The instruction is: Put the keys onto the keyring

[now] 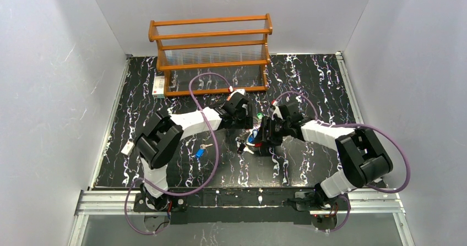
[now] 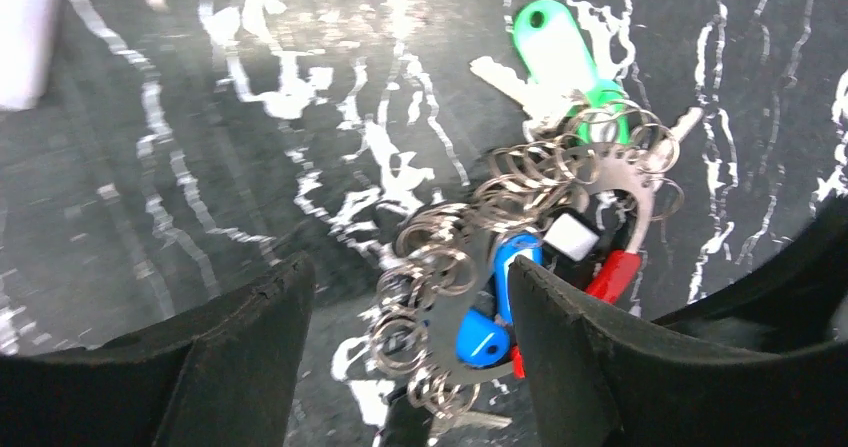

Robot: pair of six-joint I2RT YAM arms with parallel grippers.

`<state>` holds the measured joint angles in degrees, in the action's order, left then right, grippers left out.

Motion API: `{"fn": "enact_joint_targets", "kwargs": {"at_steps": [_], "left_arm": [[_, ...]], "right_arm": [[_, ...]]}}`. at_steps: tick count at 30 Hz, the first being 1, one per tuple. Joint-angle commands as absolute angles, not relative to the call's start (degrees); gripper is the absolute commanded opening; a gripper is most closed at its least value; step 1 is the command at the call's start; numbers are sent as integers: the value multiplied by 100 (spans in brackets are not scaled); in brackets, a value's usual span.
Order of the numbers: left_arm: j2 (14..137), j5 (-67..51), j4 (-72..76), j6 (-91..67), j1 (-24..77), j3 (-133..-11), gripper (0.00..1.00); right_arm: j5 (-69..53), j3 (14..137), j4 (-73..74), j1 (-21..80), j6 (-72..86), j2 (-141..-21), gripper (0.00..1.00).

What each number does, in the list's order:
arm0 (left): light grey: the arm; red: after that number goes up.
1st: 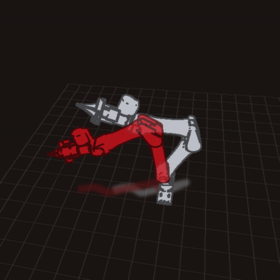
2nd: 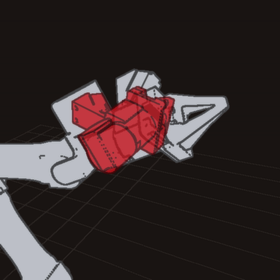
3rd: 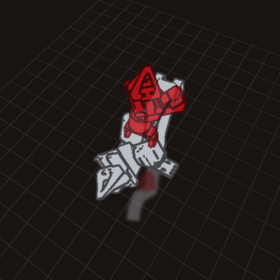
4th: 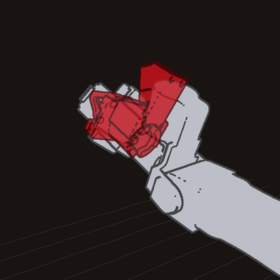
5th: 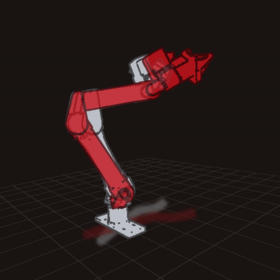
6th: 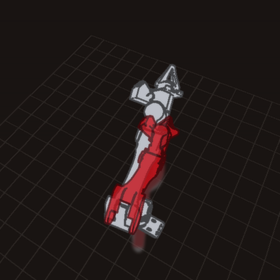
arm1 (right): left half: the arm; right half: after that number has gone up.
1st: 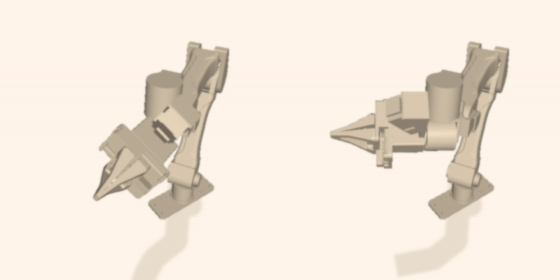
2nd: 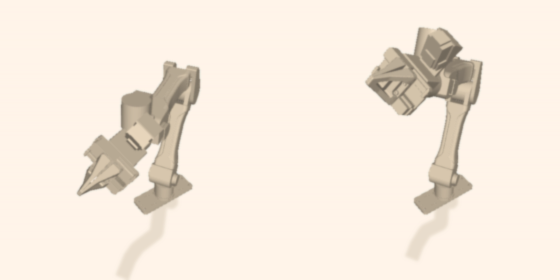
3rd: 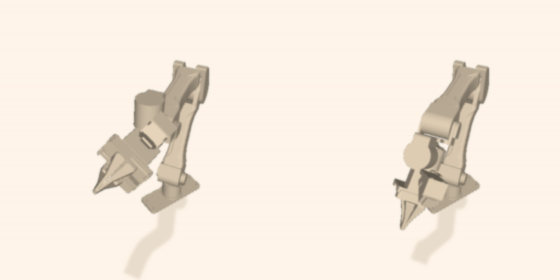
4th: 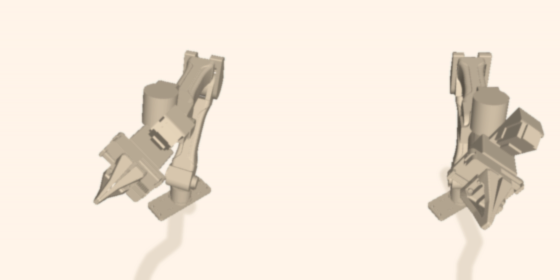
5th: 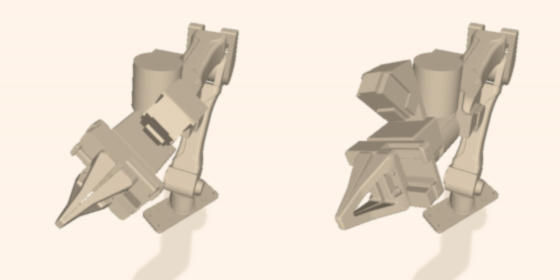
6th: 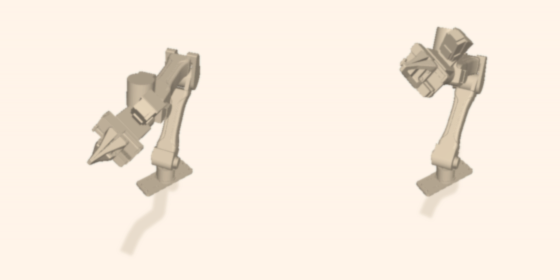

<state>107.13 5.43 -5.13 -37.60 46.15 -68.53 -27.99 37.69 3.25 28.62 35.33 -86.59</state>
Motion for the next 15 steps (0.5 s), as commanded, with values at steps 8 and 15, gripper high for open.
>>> {"fn": "enact_joint_targets", "kwargs": {"at_steps": [8,15], "left_arm": [[8711,752,-418,-4492,4640,-5190,70],[7905,278,1111,-5405,4659,-3776,70]], "right_arm": [[-1804,4875,1151,1865,2556,-8787,67],[-1783,5068,1146,1792,2328,-9519,65]]}}
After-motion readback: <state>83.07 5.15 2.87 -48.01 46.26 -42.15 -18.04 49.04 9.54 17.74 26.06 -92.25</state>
